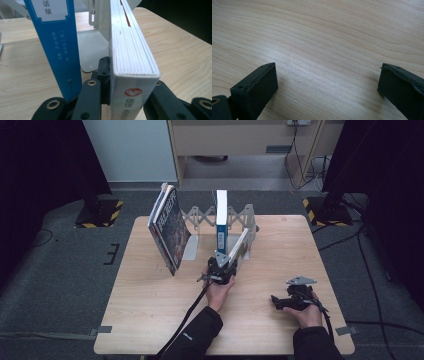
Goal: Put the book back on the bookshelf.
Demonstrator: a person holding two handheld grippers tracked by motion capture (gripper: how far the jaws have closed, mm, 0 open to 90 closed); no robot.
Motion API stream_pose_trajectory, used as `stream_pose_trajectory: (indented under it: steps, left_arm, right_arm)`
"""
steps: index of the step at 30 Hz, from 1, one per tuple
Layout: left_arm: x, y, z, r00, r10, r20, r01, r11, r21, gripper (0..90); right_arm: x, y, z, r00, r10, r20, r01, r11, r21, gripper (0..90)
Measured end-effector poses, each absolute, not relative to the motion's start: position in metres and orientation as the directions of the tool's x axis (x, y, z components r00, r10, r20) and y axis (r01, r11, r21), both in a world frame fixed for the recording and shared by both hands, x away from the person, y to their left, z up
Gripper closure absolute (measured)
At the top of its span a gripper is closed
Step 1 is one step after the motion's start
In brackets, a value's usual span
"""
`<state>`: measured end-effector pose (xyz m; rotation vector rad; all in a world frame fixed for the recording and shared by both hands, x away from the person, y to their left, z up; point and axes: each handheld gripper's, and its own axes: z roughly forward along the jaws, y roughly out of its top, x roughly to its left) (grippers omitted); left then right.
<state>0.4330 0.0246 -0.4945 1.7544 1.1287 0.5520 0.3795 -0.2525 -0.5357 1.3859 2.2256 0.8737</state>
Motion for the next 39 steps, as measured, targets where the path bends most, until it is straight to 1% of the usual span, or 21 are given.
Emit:
stream_pose_trajectory:
  steps: [2, 4, 5, 6, 8, 11, 12, 13, 15, 19, 28, 32, 34, 39]
  left_arm:
    - [0.435, 0.025, -0.495, 0.474, 0.873, -0.114, 0.444, -0.125, 0.887, 73.2]
    - [0.436, 0.026, -0.497, 0.481, 0.869, -0.115, 0.445, -0.129, 0.886, 70.5]
    - [0.437, 0.028, -0.497, 0.485, 0.867, -0.112, 0.443, -0.133, 0.887, 70.5]
    - [0.436, 0.029, -0.497, 0.487, 0.866, -0.109, 0.436, -0.133, 0.89, 65.2]
    - [0.432, 0.033, -0.495, 0.49, 0.864, -0.114, 0.432, -0.127, 0.893, 63.4]
    - [0.423, 0.042, -0.491, 0.502, 0.856, -0.128, 0.427, -0.116, 0.897, 63.5]
    - [0.42, 0.045, -0.49, 0.503, 0.854, -0.129, 0.425, -0.114, 0.898, 66.4]
    - [0.417, 0.048, -0.489, 0.507, 0.851, -0.134, 0.423, -0.111, 0.899, 66.4]
    - [0.413, 0.05, -0.487, 0.506, 0.852, -0.137, 0.423, -0.106, 0.9, 71.2]
    - [0.413, 0.048, -0.485, 0.504, 0.851, -0.149, 0.433, -0.099, 0.896, 72.7]
    - [0.423, 0.032, -0.482, 0.51, 0.851, -0.126, 0.425, -0.122, 0.897, 70.8]
    - [0.43, 0.026, -0.483, 0.522, 0.843, -0.129, 0.423, -0.125, 0.897, 69.2]
    - [0.434, 0.024, -0.484, 0.527, 0.837, -0.147, 0.425, -0.11, 0.898, 68.3]
    - [0.443, 0.018, -0.482, 0.534, 0.837, -0.123, 0.426, -0.14, 0.894, 67.0]
  right_arm:
    - [0.379, -0.253, -0.536, -0.444, 0.896, 0.009, 0.662, 0.322, 0.676, 2.7]
    - [0.379, -0.253, -0.536, -0.445, 0.895, 0.009, 0.662, 0.323, 0.676, 2.7]
    - [0.379, -0.253, -0.536, -0.445, 0.895, 0.009, 0.662, 0.323, 0.676, 2.7]
    - [0.38, -0.253, -0.536, -0.445, 0.896, 0.005, 0.66, 0.324, 0.678, 2.7]
    - [0.38, -0.253, -0.536, -0.445, 0.896, 0.005, 0.659, 0.324, 0.679, 2.7]
    - [0.38, -0.253, -0.536, -0.444, 0.896, 0.005, 0.659, 0.324, 0.679, 2.7]
    - [0.379, -0.253, -0.536, -0.444, 0.896, 0.005, 0.659, 0.323, 0.679, 2.7]
    - [0.379, -0.253, -0.536, -0.444, 0.896, 0.005, 0.659, 0.323, 0.679, 2.7]
    - [0.379, -0.252, -0.536, -0.444, 0.896, 0.003, 0.658, 0.324, 0.68, 2.7]
    - [0.379, -0.252, -0.536, -0.446, 0.895, 0.008, 0.658, 0.322, 0.68, 2.8]
    - [0.379, -0.252, -0.536, -0.453, 0.891, 0.005, 0.653, 0.328, 0.682, 2.8]
    - [0.38, -0.252, -0.537, -0.455, 0.89, 0.005, 0.651, 0.329, 0.684, 2.8]
    - [0.38, -0.252, -0.537, -0.455, 0.89, 0.005, 0.651, 0.329, 0.684, 2.8]
    - [0.38, -0.252, -0.537, -0.458, 0.889, 0.005, 0.65, 0.33, 0.684, 2.7]
